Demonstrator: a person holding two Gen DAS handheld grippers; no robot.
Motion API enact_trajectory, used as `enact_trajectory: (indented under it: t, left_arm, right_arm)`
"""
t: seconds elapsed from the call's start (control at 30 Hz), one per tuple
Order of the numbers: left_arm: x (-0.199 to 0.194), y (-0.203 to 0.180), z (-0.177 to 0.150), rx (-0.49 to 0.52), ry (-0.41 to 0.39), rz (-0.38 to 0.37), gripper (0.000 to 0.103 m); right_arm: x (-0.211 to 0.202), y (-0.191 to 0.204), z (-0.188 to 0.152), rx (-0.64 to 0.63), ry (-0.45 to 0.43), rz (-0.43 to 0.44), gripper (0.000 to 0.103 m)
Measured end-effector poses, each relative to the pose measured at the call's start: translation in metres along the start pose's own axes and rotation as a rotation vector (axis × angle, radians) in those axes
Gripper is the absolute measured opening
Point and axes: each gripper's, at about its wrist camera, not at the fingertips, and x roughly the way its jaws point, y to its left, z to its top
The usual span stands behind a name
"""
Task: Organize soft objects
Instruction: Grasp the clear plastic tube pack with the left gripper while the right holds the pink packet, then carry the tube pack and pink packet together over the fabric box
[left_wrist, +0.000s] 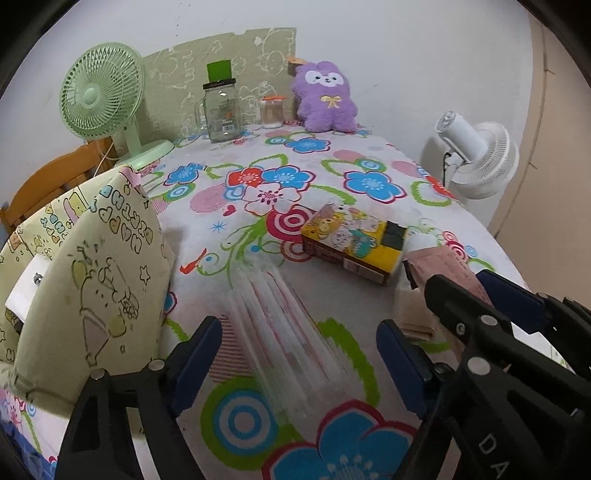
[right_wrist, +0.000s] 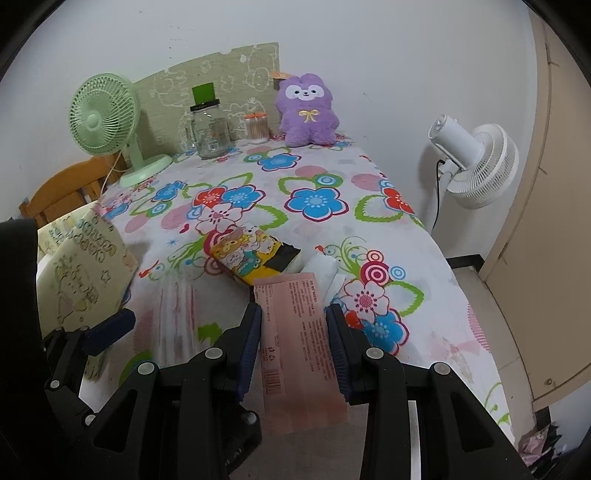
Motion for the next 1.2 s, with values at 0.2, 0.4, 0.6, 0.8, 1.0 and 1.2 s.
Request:
enact_trajectory:
  t: [0.2,0.4,0.6,0.8,1.0,1.2]
  left_arm:
    - [0.013,0.008,0.003,-0.070,0.028,0.023,0.077]
    - [0.018,0.010,0.002,-0.097,0.058,0.032,0.051]
    - [0.013,0.006,0.000,-0.069,0.058,-0.014,0.025]
    - [-0.001,0.002,-0.002,-0.044,0.035,-0.037,0.021]
    - [-0.020,0.001,-0.002,-0.023,0.003,-0.041,0.021]
    - [-0.039,0.001,0.001,-0.003,-0.023,-0.045,0.021]
  right_arm:
    - [0.012,0.003,0.008,-0.013,0.000,0.006,0.039]
    - [0.020,0.003,0.010,-0.009,0.014,0.024,0.039]
    - [0.021,0.002,0.008,0.002,0.019,0.016,0.039]
    - [0.012,-0.001,0.005,0.010,0.011,0.009,0.039]
    - [0.000,-0.001,0.004,0.020,-0.002,0.011,0.039]
    - [-0.018,0.002,0.007,0.019,-0.030,0.011,0.039]
